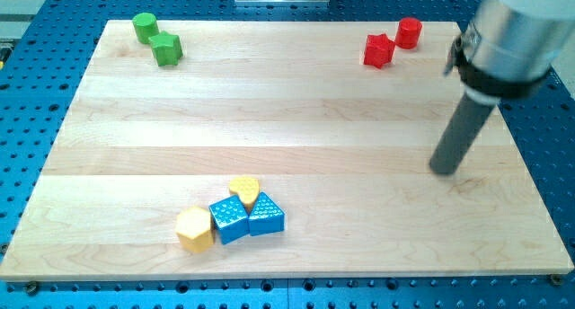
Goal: Place your arm at the bottom left of the hexagon
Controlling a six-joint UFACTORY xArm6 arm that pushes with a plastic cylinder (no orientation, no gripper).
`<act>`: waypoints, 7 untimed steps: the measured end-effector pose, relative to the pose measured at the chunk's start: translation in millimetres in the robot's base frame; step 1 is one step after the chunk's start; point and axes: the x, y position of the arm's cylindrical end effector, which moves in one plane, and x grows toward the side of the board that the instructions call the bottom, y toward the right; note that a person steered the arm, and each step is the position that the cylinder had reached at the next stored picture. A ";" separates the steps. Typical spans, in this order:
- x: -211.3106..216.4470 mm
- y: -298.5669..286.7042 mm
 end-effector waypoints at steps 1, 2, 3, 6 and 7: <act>-16.8 39.7; -67.1 55.6; -95.0 30.0; 19.9 -364.7; 84.9 -444.0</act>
